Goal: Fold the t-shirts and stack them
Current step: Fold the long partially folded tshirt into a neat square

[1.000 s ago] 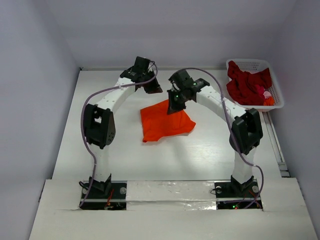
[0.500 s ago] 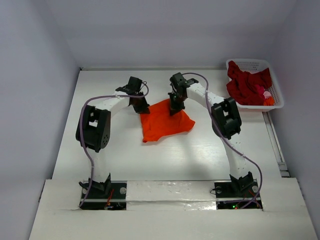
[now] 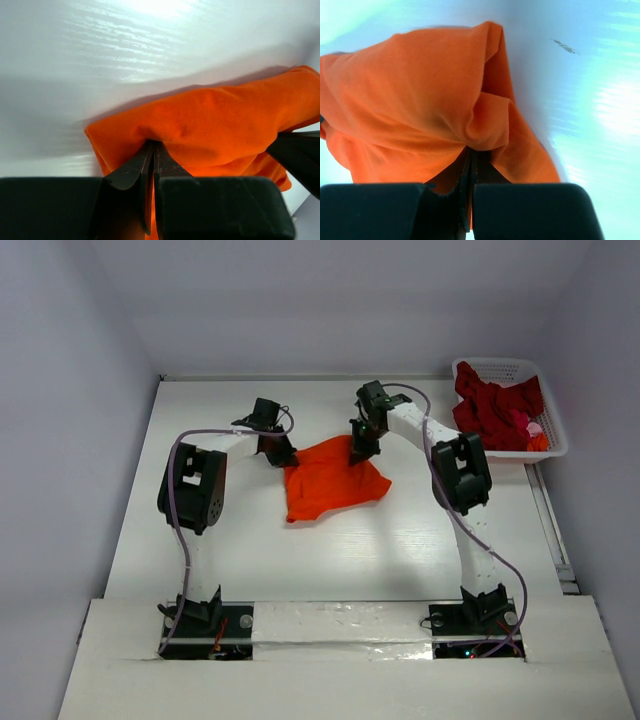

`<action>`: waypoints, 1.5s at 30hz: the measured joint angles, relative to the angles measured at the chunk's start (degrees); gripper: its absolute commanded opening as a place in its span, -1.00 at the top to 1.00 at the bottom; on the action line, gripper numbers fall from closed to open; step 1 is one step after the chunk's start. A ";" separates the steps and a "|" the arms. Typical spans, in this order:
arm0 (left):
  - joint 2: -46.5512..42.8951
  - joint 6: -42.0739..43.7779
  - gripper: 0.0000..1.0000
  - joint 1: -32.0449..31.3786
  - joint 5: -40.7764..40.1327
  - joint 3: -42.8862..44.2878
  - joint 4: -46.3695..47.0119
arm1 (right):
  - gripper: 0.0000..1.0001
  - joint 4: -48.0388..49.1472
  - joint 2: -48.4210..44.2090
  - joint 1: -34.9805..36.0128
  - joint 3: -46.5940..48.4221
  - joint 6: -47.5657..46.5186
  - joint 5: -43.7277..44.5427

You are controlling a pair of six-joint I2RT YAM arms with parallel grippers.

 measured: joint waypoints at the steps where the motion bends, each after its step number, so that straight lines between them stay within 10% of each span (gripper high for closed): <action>1: 0.13 -0.22 1.00 0.11 0.46 0.02 0.63 | 1.00 0.48 -0.22 -0.17 -0.57 0.09 -0.24; 45: 10.78 -1.55 1.00 5.95 5.51 14.71 0.52 | 1.00 4.48 -3.67 -4.15 -6.38 0.26 0.07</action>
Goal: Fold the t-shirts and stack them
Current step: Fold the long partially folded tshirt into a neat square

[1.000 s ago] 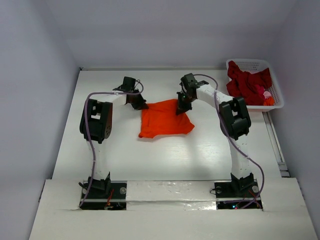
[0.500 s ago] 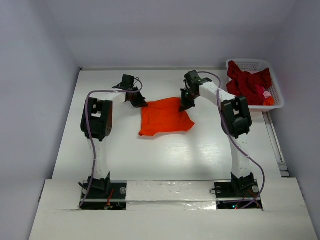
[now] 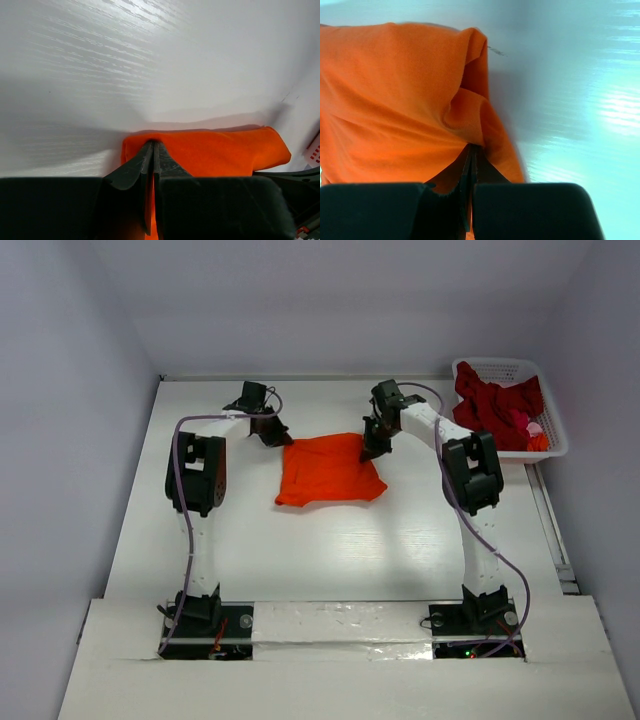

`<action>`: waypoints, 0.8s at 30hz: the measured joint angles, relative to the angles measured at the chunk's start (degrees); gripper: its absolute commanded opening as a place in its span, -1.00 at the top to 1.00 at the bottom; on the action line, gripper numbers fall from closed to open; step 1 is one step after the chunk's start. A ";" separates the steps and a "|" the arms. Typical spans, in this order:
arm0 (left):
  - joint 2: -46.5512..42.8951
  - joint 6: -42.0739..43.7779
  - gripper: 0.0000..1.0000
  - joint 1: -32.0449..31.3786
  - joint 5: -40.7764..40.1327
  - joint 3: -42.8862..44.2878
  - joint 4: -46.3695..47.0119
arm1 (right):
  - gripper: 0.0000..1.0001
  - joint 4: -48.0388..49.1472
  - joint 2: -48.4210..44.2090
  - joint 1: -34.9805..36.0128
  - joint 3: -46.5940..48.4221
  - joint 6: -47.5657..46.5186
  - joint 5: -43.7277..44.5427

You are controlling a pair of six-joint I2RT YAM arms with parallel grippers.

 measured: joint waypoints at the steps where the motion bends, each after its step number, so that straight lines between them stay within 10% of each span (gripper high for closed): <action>1: 0.04 0.00 1.00 0.07 -0.13 0.09 0.00 | 1.00 0.00 0.00 -0.09 -0.02 0.00 0.00; 24: 1.84 0.85 1.00 2.91 -1.33 4.87 -2.67 | 1.00 -0.42 0.00 -2.71 0.00 -0.28 1.46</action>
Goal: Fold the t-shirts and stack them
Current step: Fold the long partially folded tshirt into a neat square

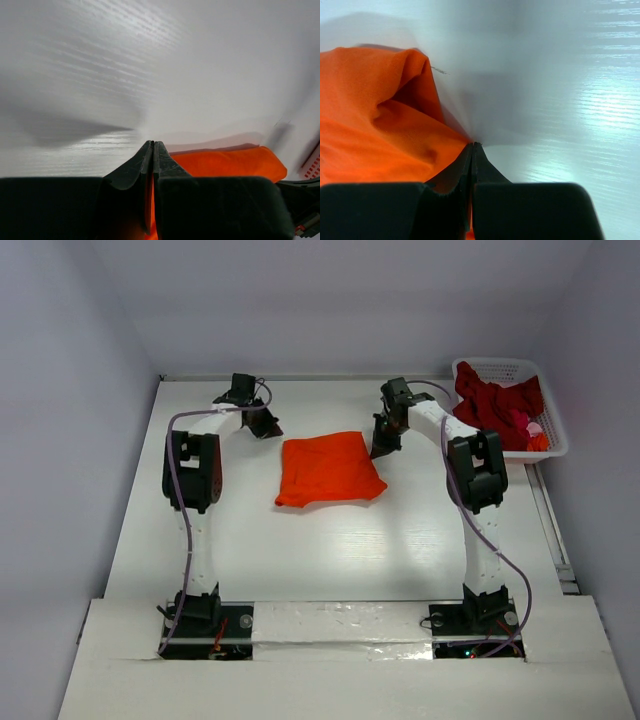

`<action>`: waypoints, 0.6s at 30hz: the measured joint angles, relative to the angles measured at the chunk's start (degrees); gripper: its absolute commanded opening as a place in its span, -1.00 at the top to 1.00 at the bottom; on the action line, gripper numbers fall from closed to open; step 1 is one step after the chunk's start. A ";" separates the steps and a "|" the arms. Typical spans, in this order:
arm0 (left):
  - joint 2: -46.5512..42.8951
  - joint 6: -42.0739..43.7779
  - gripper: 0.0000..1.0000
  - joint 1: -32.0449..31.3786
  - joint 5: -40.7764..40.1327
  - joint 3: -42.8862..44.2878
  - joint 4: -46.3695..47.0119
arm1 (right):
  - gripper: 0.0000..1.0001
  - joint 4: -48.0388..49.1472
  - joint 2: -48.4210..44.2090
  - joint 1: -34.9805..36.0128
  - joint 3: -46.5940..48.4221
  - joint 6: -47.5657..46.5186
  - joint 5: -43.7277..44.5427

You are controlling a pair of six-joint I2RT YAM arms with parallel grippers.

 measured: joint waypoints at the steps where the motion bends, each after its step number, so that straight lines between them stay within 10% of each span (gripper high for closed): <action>1: 0.00 0.15 0.95 0.24 -0.31 0.76 -0.50 | 1.00 0.00 0.00 -0.04 -0.02 0.00 0.04; 5: -0.28 1.27 0.34 1.49 -1.31 3.56 -1.77 | 1.00 -0.02 0.00 -0.31 0.00 -0.17 0.13; 8: -1.33 3.26 -0.93 3.52 -3.08 5.95 -3.82 | 0.86 -0.04 -0.11 -0.63 -0.02 -0.20 0.83; 11: -4.81 4.33 -0.98 6.47 -5.84 6.40 -5.29 | 0.25 -0.44 -0.90 -0.87 -0.02 -0.13 2.14; 14: -9.90 6.12 -0.98 8.85 -9.31 6.38 -5.99 | -0.89 -1.20 -3.54 -1.09 -0.09 0.00 3.37; 18: -18.25 8.46 -0.98 9.81 -13.77 4.63 -4.92 | -1.00 -1.42 -9.75 -1.14 -0.13 -0.15 5.05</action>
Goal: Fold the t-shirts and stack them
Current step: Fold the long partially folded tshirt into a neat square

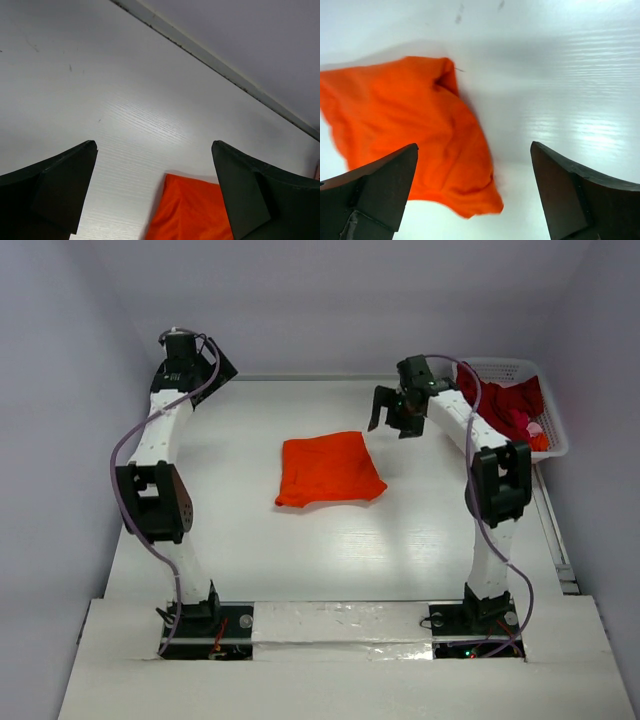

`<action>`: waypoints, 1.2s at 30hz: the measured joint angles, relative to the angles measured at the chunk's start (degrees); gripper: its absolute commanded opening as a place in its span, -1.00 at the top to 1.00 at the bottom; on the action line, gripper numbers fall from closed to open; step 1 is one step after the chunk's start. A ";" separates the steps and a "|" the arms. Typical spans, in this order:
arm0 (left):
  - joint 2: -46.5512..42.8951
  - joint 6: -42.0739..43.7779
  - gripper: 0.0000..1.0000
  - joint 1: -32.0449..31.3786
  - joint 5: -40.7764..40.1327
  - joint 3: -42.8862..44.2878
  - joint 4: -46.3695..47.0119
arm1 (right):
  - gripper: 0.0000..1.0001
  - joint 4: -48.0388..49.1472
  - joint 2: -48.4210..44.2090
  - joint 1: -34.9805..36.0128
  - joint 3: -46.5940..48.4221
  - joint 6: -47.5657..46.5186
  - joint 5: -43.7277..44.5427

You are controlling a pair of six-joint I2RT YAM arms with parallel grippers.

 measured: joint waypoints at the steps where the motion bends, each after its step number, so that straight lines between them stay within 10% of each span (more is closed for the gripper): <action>1: -2.19 0.59 -0.98 -0.22 -0.94 -1.11 0.70 | -1.00 -0.02 -1.79 0.00 0.00 0.04 0.57; 10: -12.96 6.36 -0.98 -1.36 -6.45 -15.63 6.62 | -0.99 5.38 -24.55 0.02 -7.45 -0.70 15.19; 19: -16.37 13.25 -0.98 -1.38 -8.20 -29.99 16.74 | -0.99 32.11 -40.79 -0.85 -31.17 -10.12 40.52; 25: -29.33 19.76 -0.98 -1.33 -11.30 -54.73 38.69 | -0.99 65.75 -54.64 -3.87 -70.71 -23.39 39.10; 36: -31.93 28.50 -0.98 -1.36 -9.62 -71.84 65.16 | -1.00 92.63 -56.17 -7.28 -77.22 -26.73 31.41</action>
